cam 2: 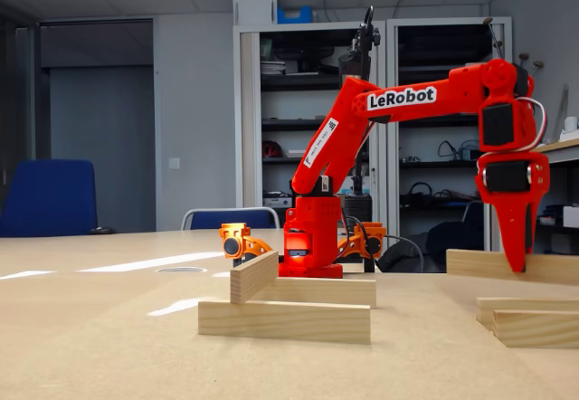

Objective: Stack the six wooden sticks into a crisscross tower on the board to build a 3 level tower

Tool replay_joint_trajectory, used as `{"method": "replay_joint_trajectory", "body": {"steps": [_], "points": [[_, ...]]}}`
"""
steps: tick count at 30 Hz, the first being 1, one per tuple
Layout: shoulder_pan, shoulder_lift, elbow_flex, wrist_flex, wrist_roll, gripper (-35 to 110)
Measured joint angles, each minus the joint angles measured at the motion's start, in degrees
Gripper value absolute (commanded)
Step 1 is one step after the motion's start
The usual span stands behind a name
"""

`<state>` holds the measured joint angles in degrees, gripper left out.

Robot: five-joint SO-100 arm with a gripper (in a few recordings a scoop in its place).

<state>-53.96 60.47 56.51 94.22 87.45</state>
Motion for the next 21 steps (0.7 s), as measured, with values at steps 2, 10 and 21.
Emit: {"method": "replay_joint_trajectory", "body": {"steps": [2,10,21], "points": [[0.7,3.52,2.11,0.44,5.98,0],[9.58,14.24,7.47,5.01,15.82,0],[31.11,19.86,14.5,1.49,9.84,0]]}}
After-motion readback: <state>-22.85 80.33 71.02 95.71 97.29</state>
